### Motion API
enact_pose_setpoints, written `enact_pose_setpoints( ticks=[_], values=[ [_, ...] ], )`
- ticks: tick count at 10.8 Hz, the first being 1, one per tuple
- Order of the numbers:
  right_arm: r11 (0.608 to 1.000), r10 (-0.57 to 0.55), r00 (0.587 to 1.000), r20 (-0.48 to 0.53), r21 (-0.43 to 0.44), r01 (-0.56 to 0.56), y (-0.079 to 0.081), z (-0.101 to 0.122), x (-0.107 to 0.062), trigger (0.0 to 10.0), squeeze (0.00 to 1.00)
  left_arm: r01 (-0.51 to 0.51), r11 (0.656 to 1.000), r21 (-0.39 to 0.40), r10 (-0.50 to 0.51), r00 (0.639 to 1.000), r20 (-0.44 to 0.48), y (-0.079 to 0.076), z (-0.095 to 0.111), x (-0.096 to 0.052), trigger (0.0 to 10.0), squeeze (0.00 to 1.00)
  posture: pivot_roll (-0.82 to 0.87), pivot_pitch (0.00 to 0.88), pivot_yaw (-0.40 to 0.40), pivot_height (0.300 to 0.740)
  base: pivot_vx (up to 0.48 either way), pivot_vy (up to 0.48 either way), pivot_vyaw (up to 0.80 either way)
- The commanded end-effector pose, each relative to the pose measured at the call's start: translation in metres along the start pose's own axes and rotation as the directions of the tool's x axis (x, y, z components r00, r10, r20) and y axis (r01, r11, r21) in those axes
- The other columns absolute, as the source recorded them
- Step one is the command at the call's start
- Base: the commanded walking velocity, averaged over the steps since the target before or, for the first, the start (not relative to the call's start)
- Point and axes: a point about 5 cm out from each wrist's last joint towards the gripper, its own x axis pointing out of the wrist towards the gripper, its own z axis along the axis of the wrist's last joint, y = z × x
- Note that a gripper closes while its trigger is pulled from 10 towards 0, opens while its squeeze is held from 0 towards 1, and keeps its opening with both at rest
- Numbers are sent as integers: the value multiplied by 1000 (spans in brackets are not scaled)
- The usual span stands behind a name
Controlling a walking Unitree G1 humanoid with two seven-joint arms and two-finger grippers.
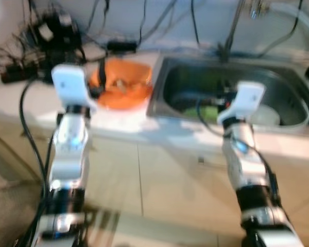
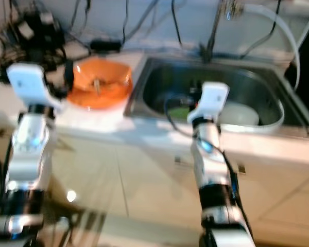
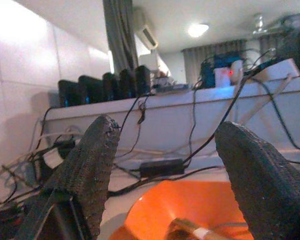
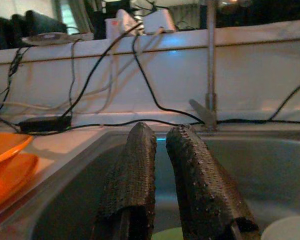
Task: Kitchen organization
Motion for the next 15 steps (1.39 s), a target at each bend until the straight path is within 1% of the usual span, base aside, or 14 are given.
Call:
enact_pose_setpoints(
  ticks=[1, 4, 5, 6, 7, 15],
  values=[
    [1000, 0, 1000, -7, 6, 0, 1, 0, 0, 10000, 0, -7, 1000, -3, 7, 1000, 6, 2, 3, 2, 10000, 0, 204, 52, 5, 740, 0, 0, 0],
    [1000, 4, 1000, -15, 8, -4, 1, -1, 0, 10000, 0, -7, 1000, 2, 7, 1000, -10, 3, 0, 1, 10000, 0, 204, 54, 3, 740, 0, 0, 0],
    [1000, 3, 1000, -23, 13, -3, 1, -2, 1, 10000, 0, -5, 1000, 4, 5, 1000, -10, 2, 0, 0, 10000, 0, 204, 52, 3, 740, 307, 0, 0],
    [1000, -1, 1000, -28, 16, 1, 1, -2, 1, 10000, 0, -4, 1000, 4, 4, 1000, -10, 2, 0, 0, 10000, 0, 205, 53, 3, 740, 356, 0, -669],
    [1000, -1, 1000, -10, 9, 1, 2, -1, 1, 10000, 0, -4, 1000, 1, 4, 1000, -4, 2, 1, 1, 10000, 0, 206, 53, 2, 740, 330, 0, 0],
    [1000, -2, 1000, -14, 25, 3, 3, -1, 1, 10000, 0, -1, 1000, -2, 1, 999, 35, 2, 10, 2, 10000, 0, 209, 53, 2, 740, 270, 0, 0]
  ],
)
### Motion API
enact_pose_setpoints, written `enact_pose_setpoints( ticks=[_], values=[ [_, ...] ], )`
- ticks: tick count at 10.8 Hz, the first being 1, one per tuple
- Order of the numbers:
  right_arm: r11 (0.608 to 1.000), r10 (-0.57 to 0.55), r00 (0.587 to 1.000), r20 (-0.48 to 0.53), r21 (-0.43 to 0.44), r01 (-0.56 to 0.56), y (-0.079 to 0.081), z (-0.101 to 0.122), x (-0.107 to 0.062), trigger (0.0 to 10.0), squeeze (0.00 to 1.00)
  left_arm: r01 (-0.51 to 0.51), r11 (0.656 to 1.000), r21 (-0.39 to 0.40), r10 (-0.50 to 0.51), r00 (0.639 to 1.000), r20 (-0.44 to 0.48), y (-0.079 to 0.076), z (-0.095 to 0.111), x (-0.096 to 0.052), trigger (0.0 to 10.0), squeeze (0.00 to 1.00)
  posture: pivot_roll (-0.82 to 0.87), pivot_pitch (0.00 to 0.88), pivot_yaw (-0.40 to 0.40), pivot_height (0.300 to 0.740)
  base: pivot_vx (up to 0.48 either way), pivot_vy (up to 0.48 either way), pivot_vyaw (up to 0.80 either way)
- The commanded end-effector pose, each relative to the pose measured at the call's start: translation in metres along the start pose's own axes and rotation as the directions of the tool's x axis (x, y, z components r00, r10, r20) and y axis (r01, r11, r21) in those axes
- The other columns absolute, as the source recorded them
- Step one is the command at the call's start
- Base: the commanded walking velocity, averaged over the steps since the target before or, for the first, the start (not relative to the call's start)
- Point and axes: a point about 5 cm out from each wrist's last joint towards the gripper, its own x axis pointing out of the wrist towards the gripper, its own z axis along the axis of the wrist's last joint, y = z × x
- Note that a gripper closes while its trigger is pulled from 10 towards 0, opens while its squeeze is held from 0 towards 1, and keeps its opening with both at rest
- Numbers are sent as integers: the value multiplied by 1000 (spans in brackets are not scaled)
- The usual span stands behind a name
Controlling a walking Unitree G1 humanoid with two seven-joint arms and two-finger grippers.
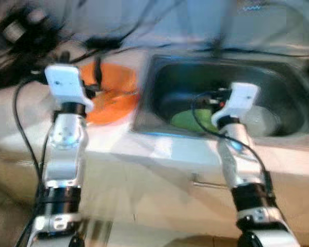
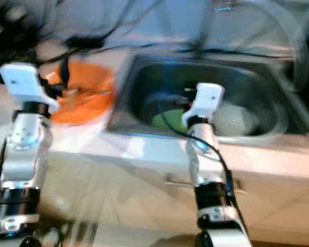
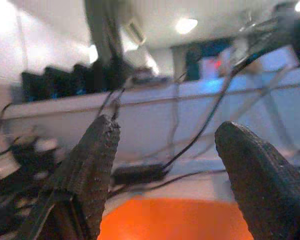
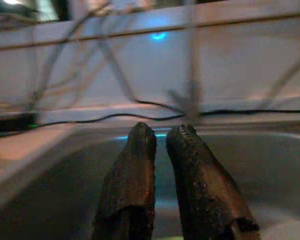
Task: Kitchen organization
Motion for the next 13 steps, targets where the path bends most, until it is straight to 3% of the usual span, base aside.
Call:
enact_pose_setpoints(
  ticks=[1, 3, 7, 13],
  values=[
    [1000, -13, 1000, 5, 7, 13, -3, 1, 1, 10000, 0, 10, 1000, 3, -10, 1000, 25, -2, 7, 2, 10000, 0, 209, 53, 2, 740, 330, 0, 0],
    [1000, -14, 1000, 4, 7, 14, -3, 1, 1, 10000, 0, 10, 1000, 2, -10, 1000, 29, -2, 7, 2, 10000, 0, 209, 53, 3, 740, 287, 0, 0],
    [1000, -11, 1000, -1, 4, 11, -3, 0, 1, 10000, 0, 16, 1000, -9, -16, 998, 53, -2, 14, 2, 10000, 0, 210, 56, 1, 740, 0, 0, 0],
    [1000, 7, 1000, -9, 1, -7, 0, -1, 0, 10000, 0, 24, 999, 49, -26, 999, 43, 11, 18, -4, 10000, 0, 212, 71, -3, 740, 0, 0, 0]
  ],
)
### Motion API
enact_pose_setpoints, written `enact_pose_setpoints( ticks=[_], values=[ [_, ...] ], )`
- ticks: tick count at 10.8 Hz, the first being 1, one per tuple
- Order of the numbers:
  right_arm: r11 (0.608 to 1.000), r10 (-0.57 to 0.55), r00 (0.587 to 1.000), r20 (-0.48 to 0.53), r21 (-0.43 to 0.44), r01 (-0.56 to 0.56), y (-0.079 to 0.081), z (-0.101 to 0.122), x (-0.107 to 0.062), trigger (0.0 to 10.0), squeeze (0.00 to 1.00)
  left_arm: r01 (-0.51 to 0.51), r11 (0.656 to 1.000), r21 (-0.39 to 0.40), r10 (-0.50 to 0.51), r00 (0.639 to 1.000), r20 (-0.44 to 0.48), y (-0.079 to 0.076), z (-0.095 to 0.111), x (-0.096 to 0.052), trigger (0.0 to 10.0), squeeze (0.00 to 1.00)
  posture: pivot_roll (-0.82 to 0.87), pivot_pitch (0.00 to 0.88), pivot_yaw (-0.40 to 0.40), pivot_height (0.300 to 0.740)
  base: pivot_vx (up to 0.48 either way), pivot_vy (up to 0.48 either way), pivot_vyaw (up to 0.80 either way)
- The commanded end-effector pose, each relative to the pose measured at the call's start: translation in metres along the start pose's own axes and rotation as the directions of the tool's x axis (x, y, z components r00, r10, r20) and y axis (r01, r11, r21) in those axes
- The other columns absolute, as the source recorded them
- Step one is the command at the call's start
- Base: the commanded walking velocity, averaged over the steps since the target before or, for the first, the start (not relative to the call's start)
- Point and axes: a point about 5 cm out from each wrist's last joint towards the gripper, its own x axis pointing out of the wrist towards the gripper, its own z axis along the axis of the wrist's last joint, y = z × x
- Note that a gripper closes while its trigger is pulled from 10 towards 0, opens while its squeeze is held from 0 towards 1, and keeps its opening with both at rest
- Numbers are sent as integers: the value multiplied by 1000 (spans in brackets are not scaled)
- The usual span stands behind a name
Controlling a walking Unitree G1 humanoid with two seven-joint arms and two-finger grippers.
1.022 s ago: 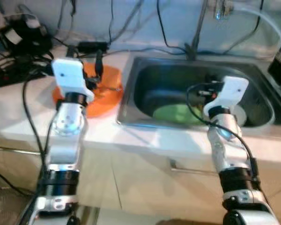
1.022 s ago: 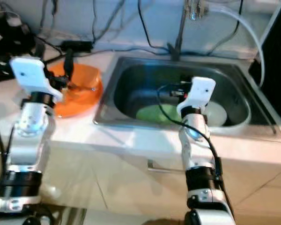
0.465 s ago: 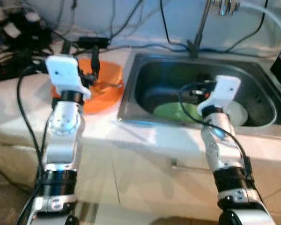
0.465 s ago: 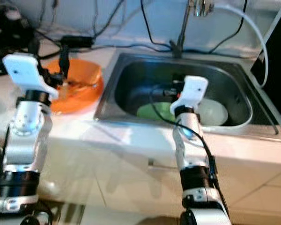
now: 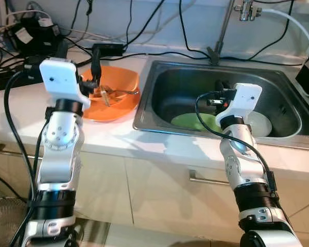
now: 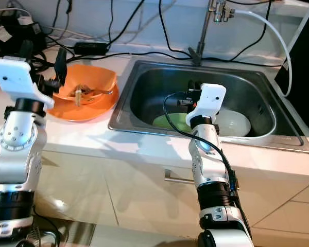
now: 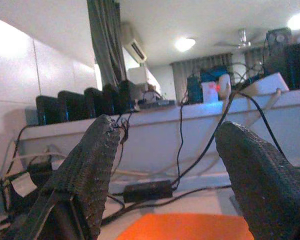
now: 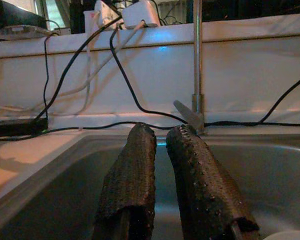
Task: Kitchen organization
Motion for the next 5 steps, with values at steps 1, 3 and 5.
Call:
enact_pose_setpoints(
  ticks=[1, 3, 5],
  values=[
    [1000, 7, 1000, -17, 1, -7, 0, -3, -1, 10000, 0, 14, 1000, 15, -14, 1000, -6, 0, 1, -1, 10000, 0, 211, 72, -3, 740, 0, 0, 0],
    [1000, 12, 1000, -18, 0, -12, 1, -3, -1, 10000, 0, 36, 999, 33, -35, 999, -37, -2, -6, -8, 10000, 0, 204, 67, 0, 740, 0, 0, 0],
    [1000, 12, 1000, -15, 1, -12, 0, -2, -1, 10000, 0, 20, 996, 92, -15, 998, -59, 14, -7, -27, 10000, 0, 214, 63, 1, 740, 0, 0, 0]
  ],
)
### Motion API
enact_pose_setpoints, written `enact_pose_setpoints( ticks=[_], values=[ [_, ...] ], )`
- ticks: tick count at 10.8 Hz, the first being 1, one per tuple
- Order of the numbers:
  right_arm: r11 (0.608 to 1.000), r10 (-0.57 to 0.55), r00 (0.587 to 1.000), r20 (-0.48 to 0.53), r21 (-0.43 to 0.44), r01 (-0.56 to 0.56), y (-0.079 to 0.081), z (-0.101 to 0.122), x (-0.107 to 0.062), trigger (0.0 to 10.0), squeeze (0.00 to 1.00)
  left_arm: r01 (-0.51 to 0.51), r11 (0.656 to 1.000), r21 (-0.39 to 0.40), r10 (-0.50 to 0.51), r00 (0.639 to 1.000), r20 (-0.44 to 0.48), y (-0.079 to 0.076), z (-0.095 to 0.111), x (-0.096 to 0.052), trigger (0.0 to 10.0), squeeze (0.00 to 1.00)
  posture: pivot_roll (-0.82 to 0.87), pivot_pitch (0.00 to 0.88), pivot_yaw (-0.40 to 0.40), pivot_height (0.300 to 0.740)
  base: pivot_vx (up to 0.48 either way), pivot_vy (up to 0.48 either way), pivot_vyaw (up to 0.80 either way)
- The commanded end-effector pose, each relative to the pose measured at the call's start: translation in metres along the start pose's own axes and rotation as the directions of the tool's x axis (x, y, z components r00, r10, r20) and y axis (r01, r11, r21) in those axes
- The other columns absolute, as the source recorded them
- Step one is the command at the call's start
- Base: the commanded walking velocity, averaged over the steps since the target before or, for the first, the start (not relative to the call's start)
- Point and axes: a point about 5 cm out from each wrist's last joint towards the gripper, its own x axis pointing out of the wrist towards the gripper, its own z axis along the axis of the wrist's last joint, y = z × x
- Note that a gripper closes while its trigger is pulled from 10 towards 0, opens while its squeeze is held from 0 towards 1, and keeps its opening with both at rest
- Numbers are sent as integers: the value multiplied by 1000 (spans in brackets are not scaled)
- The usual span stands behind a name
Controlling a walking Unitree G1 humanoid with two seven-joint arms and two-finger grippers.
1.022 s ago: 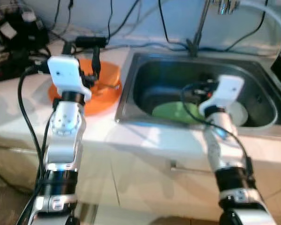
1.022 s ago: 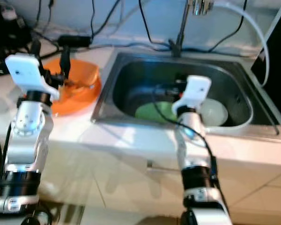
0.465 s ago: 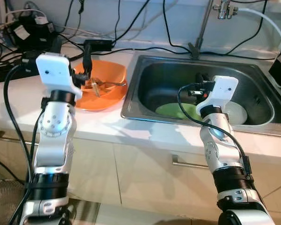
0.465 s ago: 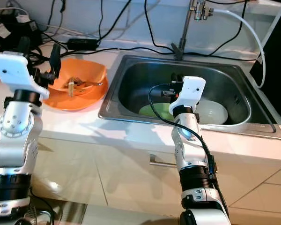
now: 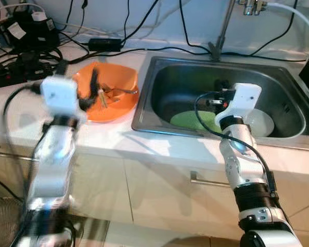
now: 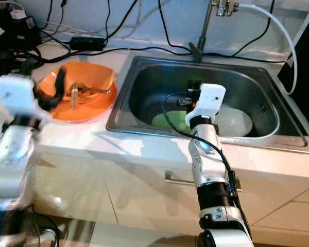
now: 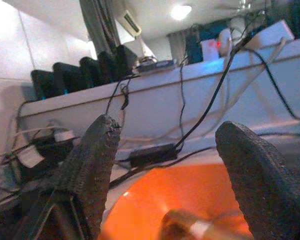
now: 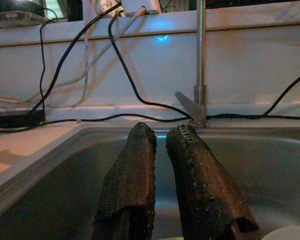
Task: Kitchen organization
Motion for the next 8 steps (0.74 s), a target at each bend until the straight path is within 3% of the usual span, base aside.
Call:
enact_pose_setpoints(
  ticks=[1, 3, 6, 7, 8],
  values=[
    [1000, 4, 1000, -15, 2, -4, 0, -3, -1, 10000, 0, -9, 999, 35, 8, 1000, 22, 7, 7, -2, 10000, 0, 217, 61, 0, 740, 0, 0, 0],
    [1000, 15, 1000, -20, 8, -14, 3, -4, -1, 10000, 0, -7, 994, 109, 8, 1000, -8, 18, 3, -19, 10000, 0, 232, 57, -7, 740, 0, 0, 0],
    [1000, 23, 1000, -22, 9, -22, 3, -4, 0, 10000, 0, 56, 984, 170, -44, 996, -72, 22, -4, -31, 10000, 0, 237, 59, -15, 740, 0, 0, 0],
    [1000, 23, 999, -23, 7, -23, 2, -4, 1, 10000, 0, 113, 972, 205, -96, 991, -94, 22, -5, -32, 10000, 0, 239, 65, -17, 740, 0, 0, 0],
    [1000, 22, 999, -26, 7, -21, 2, -4, 1, 10000, 0, 159, 940, 302, -107, 977, -183, 24, -9, -33, 10000, 0, 237, 67, -18, 740, 0, 0, 0]
  ],
)
